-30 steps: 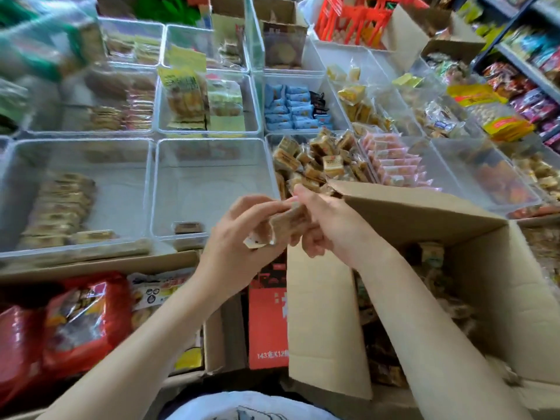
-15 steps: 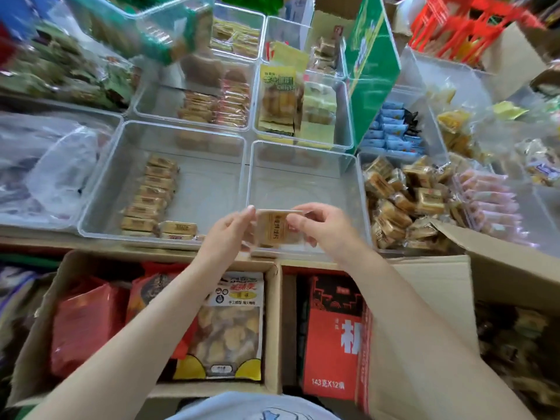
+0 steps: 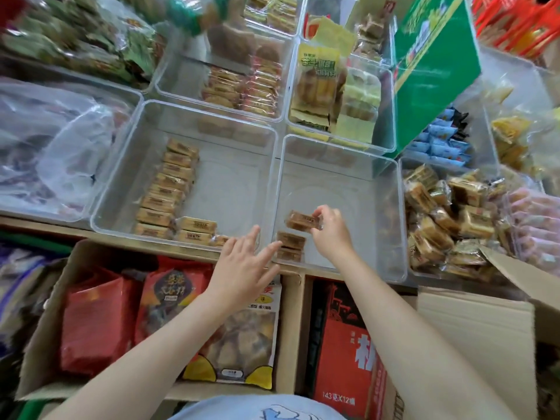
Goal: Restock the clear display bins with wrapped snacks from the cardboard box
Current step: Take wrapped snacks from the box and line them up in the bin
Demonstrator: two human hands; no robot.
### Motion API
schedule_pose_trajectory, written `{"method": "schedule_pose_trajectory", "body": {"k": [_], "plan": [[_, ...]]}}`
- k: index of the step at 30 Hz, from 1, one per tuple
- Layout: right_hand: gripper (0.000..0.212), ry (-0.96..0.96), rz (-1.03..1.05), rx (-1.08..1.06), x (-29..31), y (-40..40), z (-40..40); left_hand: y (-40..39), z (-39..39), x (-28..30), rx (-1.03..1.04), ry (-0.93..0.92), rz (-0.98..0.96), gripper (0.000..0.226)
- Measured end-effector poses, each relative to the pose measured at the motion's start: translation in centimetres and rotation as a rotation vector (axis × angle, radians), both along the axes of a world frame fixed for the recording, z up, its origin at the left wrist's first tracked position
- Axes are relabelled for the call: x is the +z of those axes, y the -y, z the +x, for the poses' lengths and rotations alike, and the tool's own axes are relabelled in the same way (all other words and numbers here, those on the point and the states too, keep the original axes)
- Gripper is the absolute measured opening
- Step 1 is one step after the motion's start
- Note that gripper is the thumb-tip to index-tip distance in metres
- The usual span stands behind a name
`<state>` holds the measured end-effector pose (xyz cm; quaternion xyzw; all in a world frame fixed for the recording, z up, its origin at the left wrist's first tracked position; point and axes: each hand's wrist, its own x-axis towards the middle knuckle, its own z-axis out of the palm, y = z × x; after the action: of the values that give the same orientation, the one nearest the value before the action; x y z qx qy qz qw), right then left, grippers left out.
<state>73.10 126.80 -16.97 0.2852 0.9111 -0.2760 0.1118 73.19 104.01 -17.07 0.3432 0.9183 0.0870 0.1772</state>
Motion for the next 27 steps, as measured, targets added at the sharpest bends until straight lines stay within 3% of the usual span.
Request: {"method": "schedule_pose_trajectory", "body": {"k": [9,20,24,27], "plan": [[0.044,0.295,-0.093,0.191,-2.0,1.2,-2.3,-0.2,0.1,-0.8,0.031,-0.06,0.104,0.039],[0.041,0.283,-0.102,0.101,-2.8,2.2,-2.3,-0.7,0.4,-0.8,0.129,-0.022,0.149,0.049],[0.042,0.212,-0.123,0.086,0.1,1.0,-0.2,-0.6,0.3,0.3,0.142,0.052,0.125,0.058],[0.03,0.084,-0.156,0.113,4.6,-0.1,3.2,-0.6,0.5,1.2,0.133,0.075,0.157,0.045]]}}
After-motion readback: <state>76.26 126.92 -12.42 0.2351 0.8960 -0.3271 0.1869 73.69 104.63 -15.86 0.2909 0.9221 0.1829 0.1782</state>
